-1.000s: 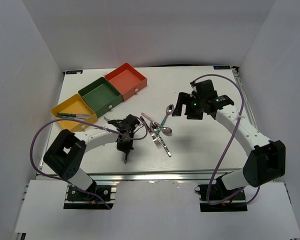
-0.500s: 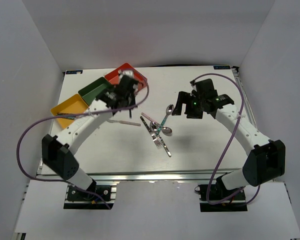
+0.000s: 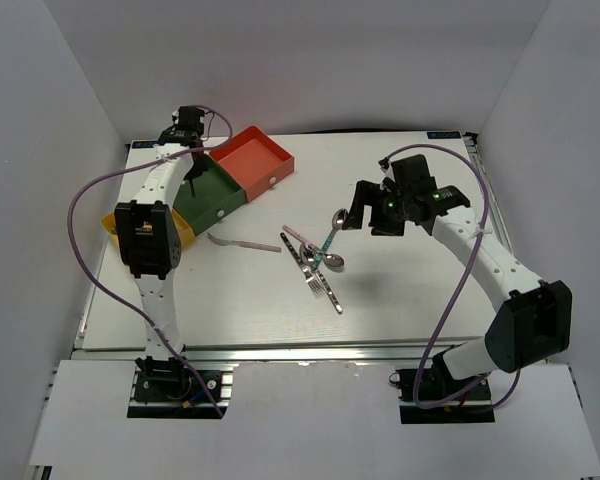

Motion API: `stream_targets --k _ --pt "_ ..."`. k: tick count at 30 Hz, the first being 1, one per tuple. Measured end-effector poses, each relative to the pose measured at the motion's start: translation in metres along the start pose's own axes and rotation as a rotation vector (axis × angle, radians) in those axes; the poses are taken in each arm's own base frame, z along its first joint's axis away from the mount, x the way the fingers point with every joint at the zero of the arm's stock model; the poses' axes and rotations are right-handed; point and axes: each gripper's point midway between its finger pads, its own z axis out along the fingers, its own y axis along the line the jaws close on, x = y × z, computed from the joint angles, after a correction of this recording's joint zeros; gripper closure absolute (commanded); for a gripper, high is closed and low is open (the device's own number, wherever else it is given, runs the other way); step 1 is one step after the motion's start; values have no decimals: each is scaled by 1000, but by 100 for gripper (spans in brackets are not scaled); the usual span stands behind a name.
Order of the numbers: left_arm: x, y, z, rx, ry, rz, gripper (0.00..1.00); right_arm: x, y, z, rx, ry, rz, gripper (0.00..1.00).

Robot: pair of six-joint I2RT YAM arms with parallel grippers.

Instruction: Sort the eating utensils into containers

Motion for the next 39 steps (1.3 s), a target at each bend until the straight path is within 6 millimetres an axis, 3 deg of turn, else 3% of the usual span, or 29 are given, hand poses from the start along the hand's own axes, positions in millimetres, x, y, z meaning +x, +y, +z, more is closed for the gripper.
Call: stream_targets --k 4,14,17,19,21,23,24,27,28,31,33,36,39 --pt "7 13 16 12 33 28 100 2 1 -8 -4 -8 -20 11" --pt "39 0 26 81 91 86 91 6 1 -12 -8 -2 -24 11" --pt "53 3 24 82 115 101 78 6 2 -12 -12 -1 -23 11" --pt "61 6 21 79 127 108 62 8 1 -11 -13 5 -22 11" --pt "60 8 17 76 122 106 46 12 -1 -9 -10 16 -18 11" --pt "53 9 11 77 100 94 38 15 -2 -8 -11 26 -15 11" --pt "48 10 8 75 87 84 22 17 -3 -7 -11 32 -13 11" --pt "21 10 -5 80 28 42 12 19 -3 -6 -15 39 -11 11" --pt "9 9 -11 85 1 26 2 19 -3 -6 -15 39 -11 11" --pt "-19 7 -34 102 -77 -21 2 19 -2 -6 -19 40 -12 11" --pt "-26 5 -57 107 -111 -44 2 19 -1 -6 -23 40 -12 11" --pt "-22 -6 -98 101 -140 -92 2 19 -2 -5 -23 38 -12 10" --pt "11 -22 -126 77 -97 -157 2 18 -3 -4 -15 35 -12 11"
